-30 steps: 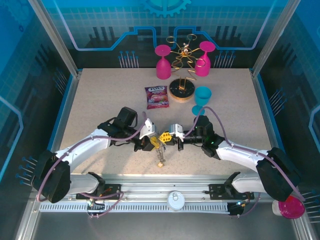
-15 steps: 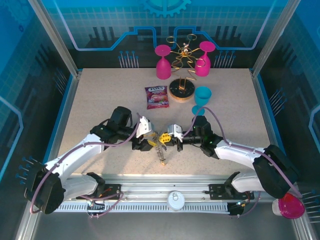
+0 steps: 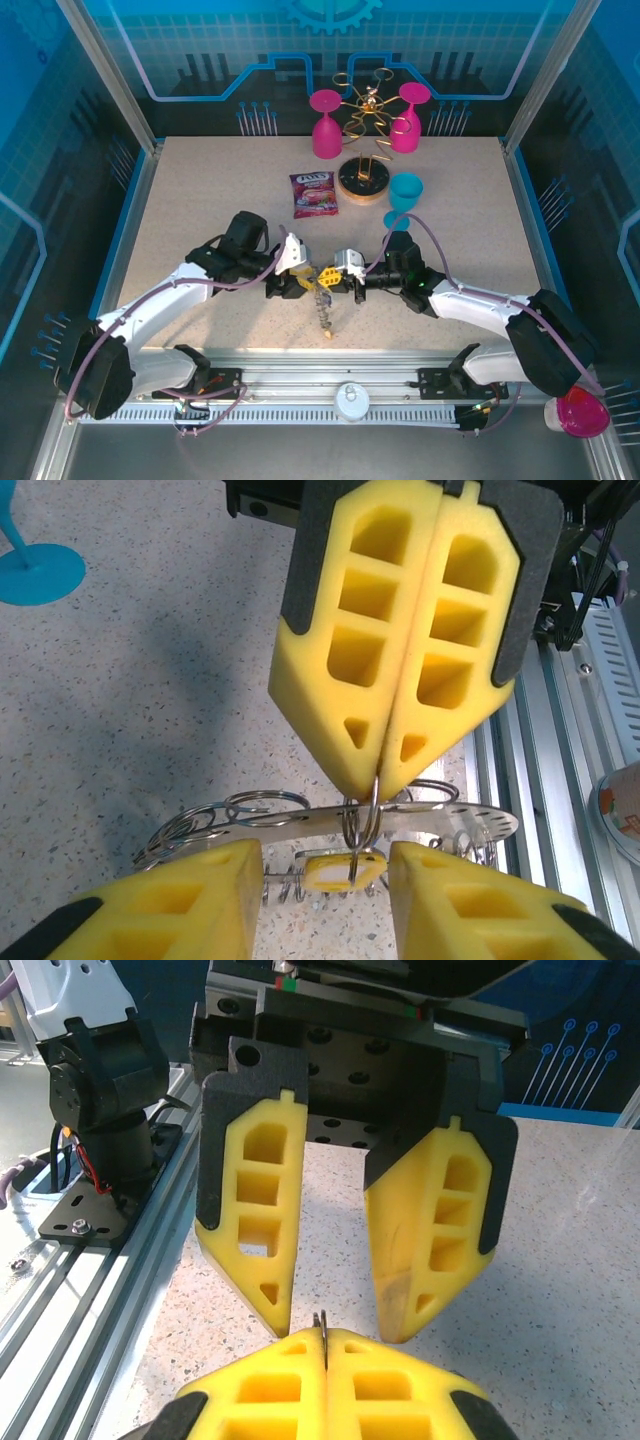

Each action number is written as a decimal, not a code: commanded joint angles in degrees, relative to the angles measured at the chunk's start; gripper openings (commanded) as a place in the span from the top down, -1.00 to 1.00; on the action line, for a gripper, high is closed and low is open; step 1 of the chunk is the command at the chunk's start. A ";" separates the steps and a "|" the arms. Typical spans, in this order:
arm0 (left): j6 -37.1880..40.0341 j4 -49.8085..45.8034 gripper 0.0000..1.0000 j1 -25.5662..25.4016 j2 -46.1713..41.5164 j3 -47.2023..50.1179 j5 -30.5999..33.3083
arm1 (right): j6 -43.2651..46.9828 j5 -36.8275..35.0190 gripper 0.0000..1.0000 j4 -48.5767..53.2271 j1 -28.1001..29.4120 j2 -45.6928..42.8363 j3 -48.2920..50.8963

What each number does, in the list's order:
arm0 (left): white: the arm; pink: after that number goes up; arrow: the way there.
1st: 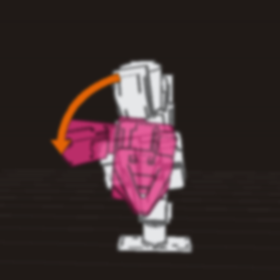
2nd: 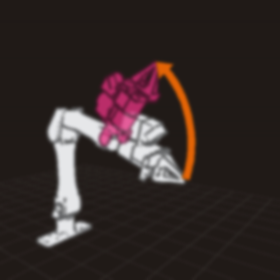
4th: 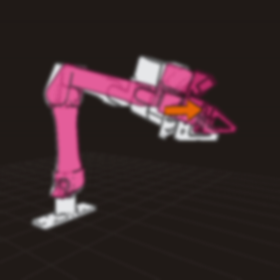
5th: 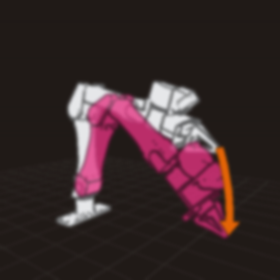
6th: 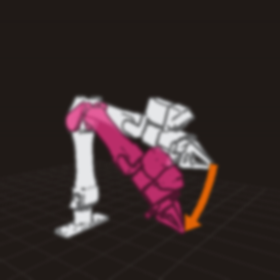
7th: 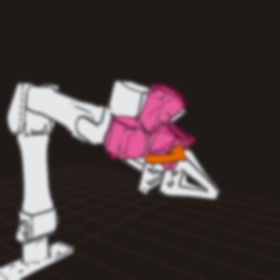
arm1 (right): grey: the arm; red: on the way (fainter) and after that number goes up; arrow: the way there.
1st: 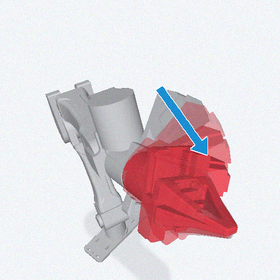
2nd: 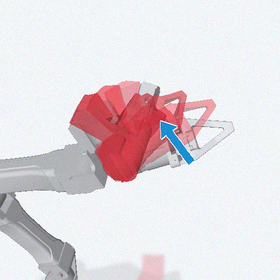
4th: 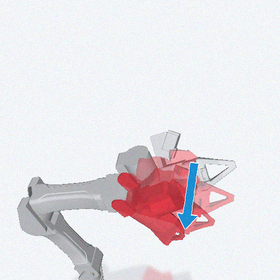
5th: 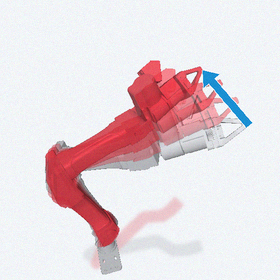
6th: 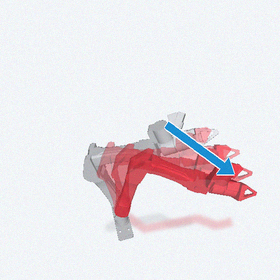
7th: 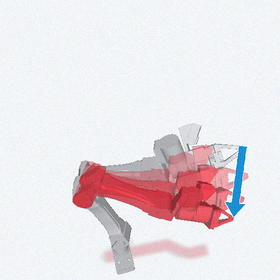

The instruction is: Put the keys on the keyring

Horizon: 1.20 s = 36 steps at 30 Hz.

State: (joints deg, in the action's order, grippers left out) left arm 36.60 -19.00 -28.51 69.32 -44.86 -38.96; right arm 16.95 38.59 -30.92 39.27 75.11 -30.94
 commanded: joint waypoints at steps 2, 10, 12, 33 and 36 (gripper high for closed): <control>1.40 0.63 0.30 -0.69 0.91 -2.13 -2.76 | 0.69 -0.51 1.00 -1.66 0.75 0.57 -2.36; 1.37 1.59 0.48 -1.00 1.12 -2.21 -3.55 | 0.88 -0.93 1.00 -1.02 1.19 1.00 -2.64; 1.38 1.75 0.51 -1.04 1.04 -2.09 -3.61 | 1.17 -1.10 1.00 -0.48 1.27 1.08 -2.73; -43.73 2.36 1.00 -3.77 -6.90 -2.90 29.81 | -6.66 -11.52 0.20 25.84 -0.77 -11.45 -11.39; -59.81 -7.42 1.00 -4.00 -6.48 -7.21 36.56 | -7.32 -14.02 0.24 29.84 3.61 -12.49 -12.51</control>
State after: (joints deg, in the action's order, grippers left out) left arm -2.15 -19.31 -32.23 63.70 -47.33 -13.43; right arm 11.57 27.62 -10.39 39.53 63.26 -42.28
